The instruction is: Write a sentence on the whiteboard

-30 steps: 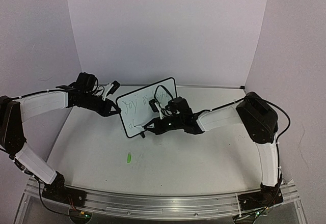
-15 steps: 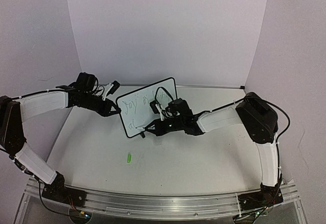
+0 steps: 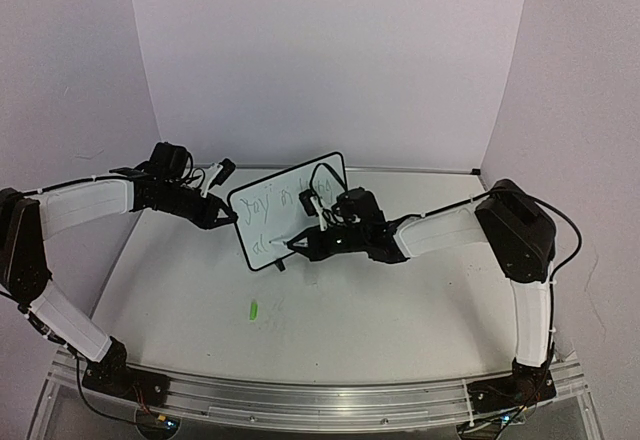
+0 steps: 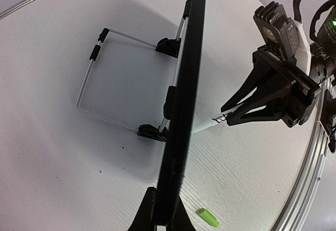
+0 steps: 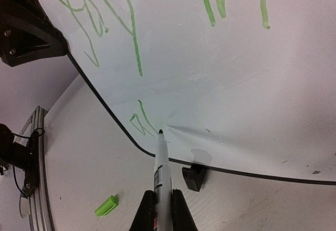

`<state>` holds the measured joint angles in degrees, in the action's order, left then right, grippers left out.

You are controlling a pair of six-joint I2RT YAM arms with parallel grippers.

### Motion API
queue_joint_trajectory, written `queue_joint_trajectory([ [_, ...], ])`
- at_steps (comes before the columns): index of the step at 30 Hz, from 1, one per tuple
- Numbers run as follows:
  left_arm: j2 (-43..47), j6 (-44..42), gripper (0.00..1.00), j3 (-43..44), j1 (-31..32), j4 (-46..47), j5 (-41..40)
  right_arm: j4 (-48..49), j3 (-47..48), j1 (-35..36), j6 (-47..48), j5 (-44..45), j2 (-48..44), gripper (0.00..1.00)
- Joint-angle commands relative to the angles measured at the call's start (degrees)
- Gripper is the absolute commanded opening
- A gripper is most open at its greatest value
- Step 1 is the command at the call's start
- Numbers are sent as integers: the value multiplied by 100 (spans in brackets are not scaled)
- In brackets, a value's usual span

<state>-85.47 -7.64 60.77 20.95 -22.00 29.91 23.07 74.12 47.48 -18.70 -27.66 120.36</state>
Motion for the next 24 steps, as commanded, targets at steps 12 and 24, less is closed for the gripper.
queue_joint_trajectory([
  [12,-57,-69,0,254,-1,-41,-129,102,383,-37,-28,14,116,0],
  [24,-74,-63,0,256,-2,-41,-120,64,281,-64,-112,64,223,0],
])
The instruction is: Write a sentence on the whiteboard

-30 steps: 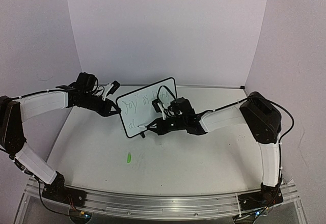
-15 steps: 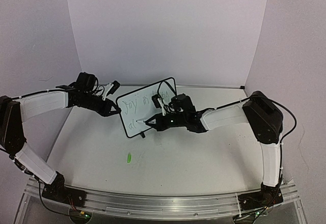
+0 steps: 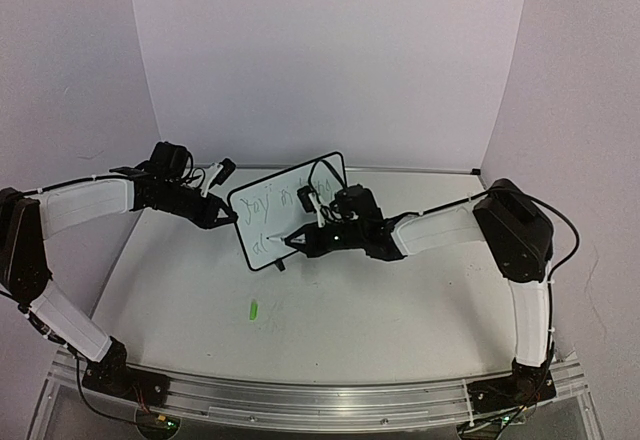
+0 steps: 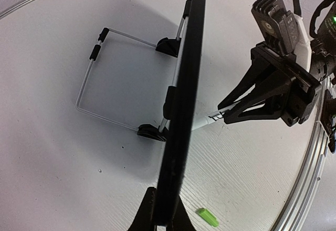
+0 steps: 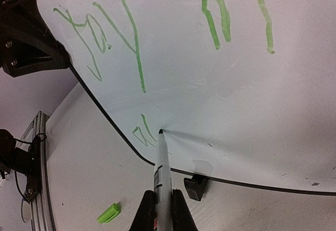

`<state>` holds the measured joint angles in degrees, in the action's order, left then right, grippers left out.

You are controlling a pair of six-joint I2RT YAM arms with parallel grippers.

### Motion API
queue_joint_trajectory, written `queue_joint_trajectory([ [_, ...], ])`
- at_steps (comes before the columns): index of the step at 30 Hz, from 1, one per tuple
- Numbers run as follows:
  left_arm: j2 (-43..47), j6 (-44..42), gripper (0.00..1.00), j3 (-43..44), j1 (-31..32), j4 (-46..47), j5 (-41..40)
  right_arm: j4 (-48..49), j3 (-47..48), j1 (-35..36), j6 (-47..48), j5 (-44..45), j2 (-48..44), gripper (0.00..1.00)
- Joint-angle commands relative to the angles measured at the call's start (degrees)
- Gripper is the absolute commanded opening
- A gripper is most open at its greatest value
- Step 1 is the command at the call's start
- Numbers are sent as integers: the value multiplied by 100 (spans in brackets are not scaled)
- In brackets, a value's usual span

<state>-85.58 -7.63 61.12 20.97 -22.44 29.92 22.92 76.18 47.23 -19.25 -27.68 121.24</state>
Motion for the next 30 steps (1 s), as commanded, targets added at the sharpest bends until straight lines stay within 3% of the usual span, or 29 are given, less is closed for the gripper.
queue_joint_trajectory([
  [1,-61,-68,0,222,-5,3,-125,76,63,-40,-65,77,136,0],
  [30,-34,-61,0,219,-5,3,-111,101,-183,-44,-89,-98,68,0],
])
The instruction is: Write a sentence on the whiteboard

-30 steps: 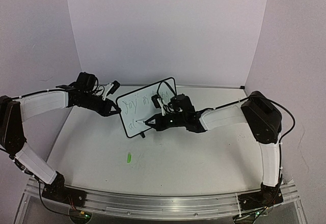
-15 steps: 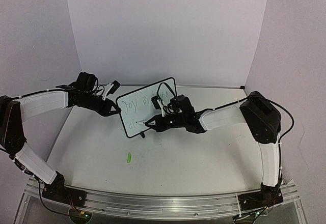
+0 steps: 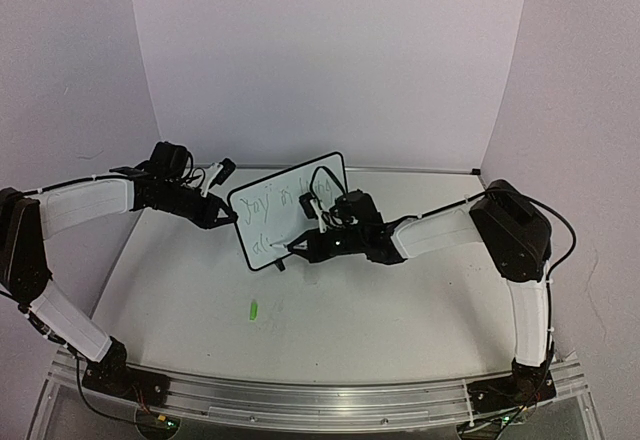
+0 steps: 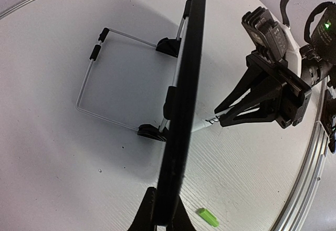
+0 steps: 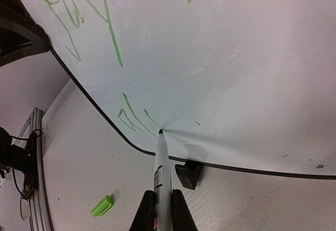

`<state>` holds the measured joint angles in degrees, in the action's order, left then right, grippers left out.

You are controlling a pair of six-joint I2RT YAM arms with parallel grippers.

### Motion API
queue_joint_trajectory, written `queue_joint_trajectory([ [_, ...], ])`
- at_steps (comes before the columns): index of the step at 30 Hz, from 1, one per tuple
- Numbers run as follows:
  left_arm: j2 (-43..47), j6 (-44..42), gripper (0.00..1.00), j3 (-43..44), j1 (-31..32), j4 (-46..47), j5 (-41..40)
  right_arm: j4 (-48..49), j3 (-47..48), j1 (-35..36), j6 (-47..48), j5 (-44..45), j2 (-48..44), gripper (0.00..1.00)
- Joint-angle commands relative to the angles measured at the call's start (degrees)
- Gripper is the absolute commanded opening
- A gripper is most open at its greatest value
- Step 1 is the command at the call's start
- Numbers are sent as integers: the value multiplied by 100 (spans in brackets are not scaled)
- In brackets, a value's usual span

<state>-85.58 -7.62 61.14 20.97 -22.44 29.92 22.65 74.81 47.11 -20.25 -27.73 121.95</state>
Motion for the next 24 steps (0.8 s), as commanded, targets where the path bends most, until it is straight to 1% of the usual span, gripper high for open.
queue_joint_trajectory([
  [1,-29,-59,0,215,-5,6,-113,152,-73,-31,14,-134,-47,0],
  [5,-25,-55,0,216,-5,13,-116,256,-191,-20,3,-287,-287,0],
  [10,-24,-42,0,221,-5,18,-115,308,-197,-23,-14,-215,-486,0],
  [14,-29,-40,0,218,-5,23,-111,333,-94,-23,-18,-91,-462,0],
  [24,-29,-33,0,217,-5,21,-102,379,175,-22,-40,-92,-279,0],
])
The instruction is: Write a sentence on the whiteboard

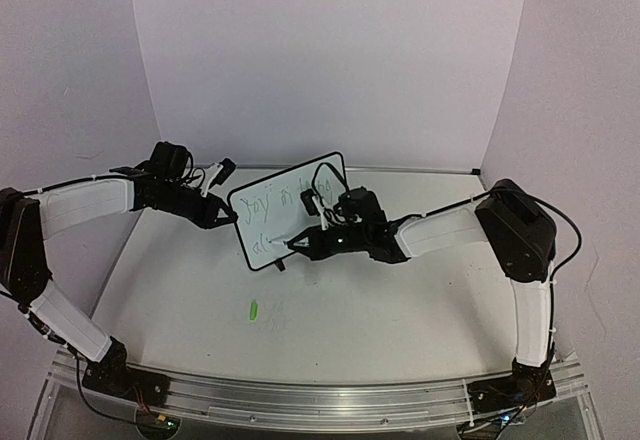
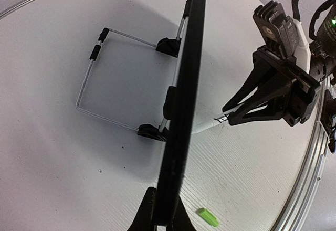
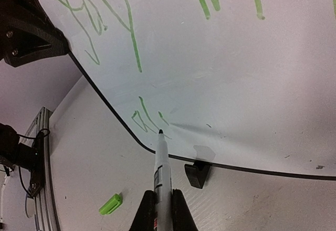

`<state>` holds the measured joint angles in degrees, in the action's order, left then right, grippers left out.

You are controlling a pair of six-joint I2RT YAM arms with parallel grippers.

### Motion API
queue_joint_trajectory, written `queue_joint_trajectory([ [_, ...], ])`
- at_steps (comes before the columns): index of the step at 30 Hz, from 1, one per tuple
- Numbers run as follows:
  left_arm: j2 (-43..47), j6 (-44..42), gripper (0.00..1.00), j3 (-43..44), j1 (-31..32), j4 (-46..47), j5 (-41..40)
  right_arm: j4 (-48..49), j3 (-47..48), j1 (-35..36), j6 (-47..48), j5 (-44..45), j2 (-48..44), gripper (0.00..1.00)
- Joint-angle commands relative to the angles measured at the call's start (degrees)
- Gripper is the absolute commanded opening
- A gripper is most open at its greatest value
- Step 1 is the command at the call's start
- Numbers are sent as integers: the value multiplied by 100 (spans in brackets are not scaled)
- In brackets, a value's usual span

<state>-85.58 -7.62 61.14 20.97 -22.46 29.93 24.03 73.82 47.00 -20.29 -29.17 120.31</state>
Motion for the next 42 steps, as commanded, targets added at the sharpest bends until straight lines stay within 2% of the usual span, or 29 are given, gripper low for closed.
queue_joint_trajectory([
  [1,-29,-34,0,217,-5,22,-108,242,289,-9,-34,44,-101,0],
  [32,-47,-27,0,223,-3,17,-82,224,491,-23,-89,219,154,0],
  [42,-29,-28,0,225,-5,24,-83,273,120,-14,74,-168,-168,0],
])
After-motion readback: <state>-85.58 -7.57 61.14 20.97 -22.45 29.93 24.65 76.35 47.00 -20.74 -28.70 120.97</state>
